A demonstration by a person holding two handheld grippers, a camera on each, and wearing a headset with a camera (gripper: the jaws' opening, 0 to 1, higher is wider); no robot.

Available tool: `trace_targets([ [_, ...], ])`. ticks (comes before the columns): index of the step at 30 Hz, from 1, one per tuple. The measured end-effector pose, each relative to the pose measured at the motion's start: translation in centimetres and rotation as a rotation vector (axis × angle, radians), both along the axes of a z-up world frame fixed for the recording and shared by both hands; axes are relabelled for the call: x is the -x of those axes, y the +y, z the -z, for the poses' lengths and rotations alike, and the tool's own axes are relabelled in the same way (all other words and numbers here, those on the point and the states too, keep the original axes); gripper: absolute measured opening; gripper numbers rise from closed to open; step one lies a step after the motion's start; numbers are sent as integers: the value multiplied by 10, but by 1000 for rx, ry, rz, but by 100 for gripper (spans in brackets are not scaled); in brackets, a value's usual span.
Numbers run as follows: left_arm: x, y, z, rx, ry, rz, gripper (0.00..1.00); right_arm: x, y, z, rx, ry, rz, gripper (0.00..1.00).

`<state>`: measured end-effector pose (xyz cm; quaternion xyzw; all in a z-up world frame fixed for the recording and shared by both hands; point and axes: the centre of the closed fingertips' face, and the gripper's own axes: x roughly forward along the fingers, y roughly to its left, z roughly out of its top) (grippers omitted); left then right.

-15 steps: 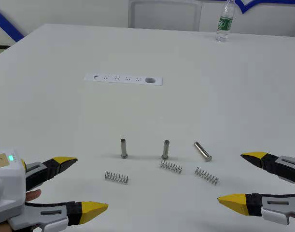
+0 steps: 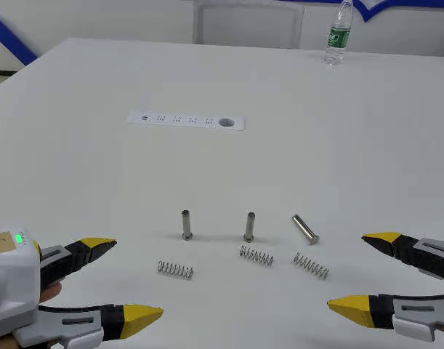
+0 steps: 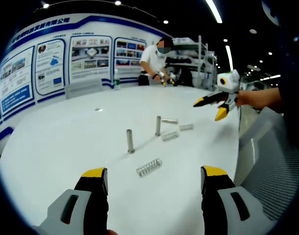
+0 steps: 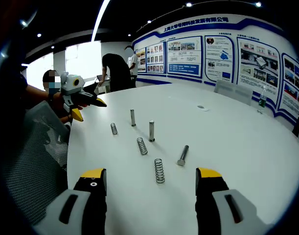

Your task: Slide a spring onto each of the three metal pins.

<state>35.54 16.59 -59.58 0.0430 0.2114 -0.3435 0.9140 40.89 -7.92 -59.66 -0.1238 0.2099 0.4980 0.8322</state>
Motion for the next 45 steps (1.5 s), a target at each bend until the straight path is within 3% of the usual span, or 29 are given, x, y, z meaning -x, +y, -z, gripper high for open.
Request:
trace_targets([
  [30,0,-1,0,8,-1,-4,80,3,2,-4,5,3,11,74],
  [39,-1,1,0,18,1,-12,79,-3,2,-6,9,-2,14,73],
  [45,0,1,1,17,4,-13,79,-17,4,-10,21,-10,23,73],
])
